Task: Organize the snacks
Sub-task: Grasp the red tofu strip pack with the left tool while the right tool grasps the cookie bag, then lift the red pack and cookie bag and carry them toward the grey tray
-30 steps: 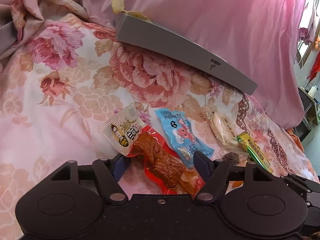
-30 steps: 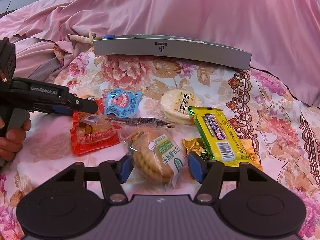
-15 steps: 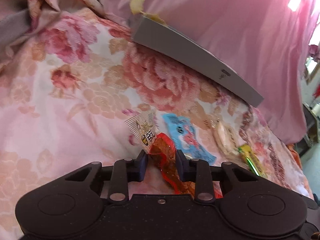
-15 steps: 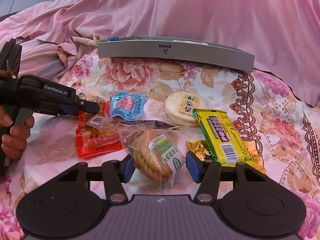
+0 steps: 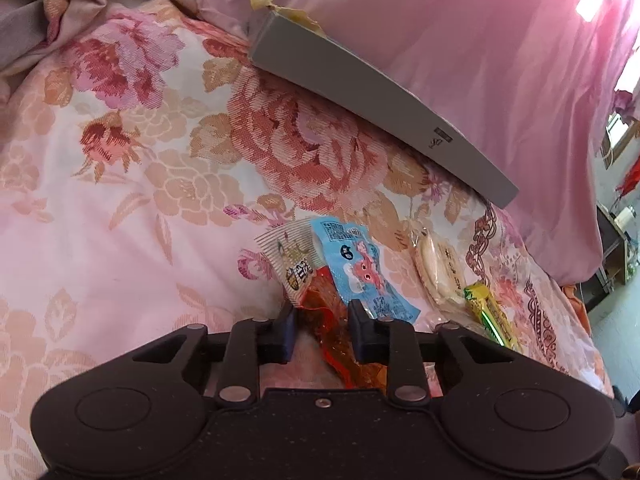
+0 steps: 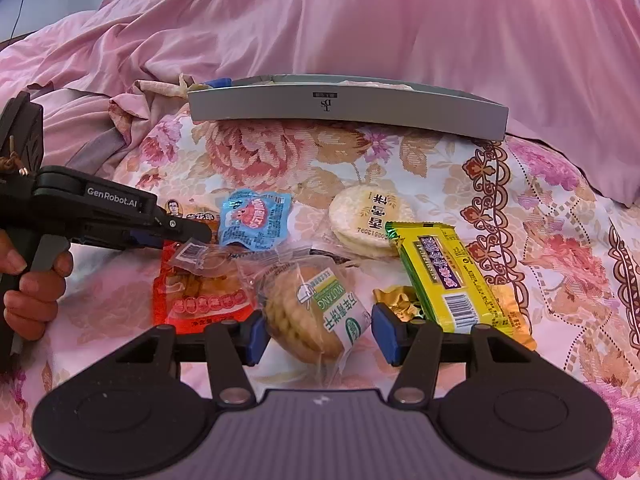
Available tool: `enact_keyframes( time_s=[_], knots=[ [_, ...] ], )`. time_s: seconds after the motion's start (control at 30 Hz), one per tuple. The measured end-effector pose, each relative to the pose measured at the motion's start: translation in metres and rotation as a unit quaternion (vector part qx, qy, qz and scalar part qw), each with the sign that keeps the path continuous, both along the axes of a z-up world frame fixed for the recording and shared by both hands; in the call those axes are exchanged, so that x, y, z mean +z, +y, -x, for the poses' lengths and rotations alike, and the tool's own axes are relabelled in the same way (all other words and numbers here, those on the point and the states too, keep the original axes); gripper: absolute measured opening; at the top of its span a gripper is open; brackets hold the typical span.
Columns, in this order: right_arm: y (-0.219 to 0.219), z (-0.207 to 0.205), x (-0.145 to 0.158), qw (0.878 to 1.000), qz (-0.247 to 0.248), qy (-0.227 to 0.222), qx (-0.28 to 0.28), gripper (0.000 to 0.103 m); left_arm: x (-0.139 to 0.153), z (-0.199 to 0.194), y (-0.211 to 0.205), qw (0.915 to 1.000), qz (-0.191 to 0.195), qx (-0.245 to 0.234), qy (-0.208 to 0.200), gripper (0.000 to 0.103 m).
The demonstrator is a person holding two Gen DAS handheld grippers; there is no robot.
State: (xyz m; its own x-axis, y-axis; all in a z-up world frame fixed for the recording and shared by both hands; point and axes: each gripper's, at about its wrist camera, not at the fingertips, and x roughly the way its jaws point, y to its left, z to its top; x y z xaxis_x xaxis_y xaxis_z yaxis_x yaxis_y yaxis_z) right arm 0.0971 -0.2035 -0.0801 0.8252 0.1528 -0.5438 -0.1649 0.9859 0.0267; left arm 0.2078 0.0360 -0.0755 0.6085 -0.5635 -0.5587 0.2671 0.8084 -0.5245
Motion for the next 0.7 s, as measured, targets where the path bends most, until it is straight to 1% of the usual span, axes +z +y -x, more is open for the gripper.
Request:
enact_keyframes(
  time_s=[0.07,0.27,0.4,0.53,0.6,0.7],
  knots=[
    [0.000,0.000,0.000,1.000,0.000,-0.001,0.000,0.059,0.003,0.002,0.000,1.0000,-0.004,0.006,-0.001,0.021],
    [0.003,0.007,0.004,1.000,-0.001,-0.007,0.010,0.057,0.024,0.011,-0.003,0.9993,-0.037,0.008,-0.003,0.019],
    [0.007,0.012,0.009,1.000,-0.009,-0.011,0.021,0.057,0.037,0.025,-0.002,0.9985,-0.055,0.002,-0.003,0.018],
    [0.012,0.021,0.014,0.999,-0.021,-0.016,0.036,0.057,0.049,0.041,-0.002,0.9967,-0.081,-0.007,-0.002,0.018],
    [0.015,0.025,0.017,0.999,-0.026,-0.016,0.043,0.057,0.054,0.049,0.001,0.9965,-0.083,-0.007,0.007,0.018],
    [0.018,0.032,0.019,0.998,-0.039,-0.010,0.054,0.057,0.060,0.062,0.009,0.9972,-0.074,-0.003,0.011,0.018]
  ],
)
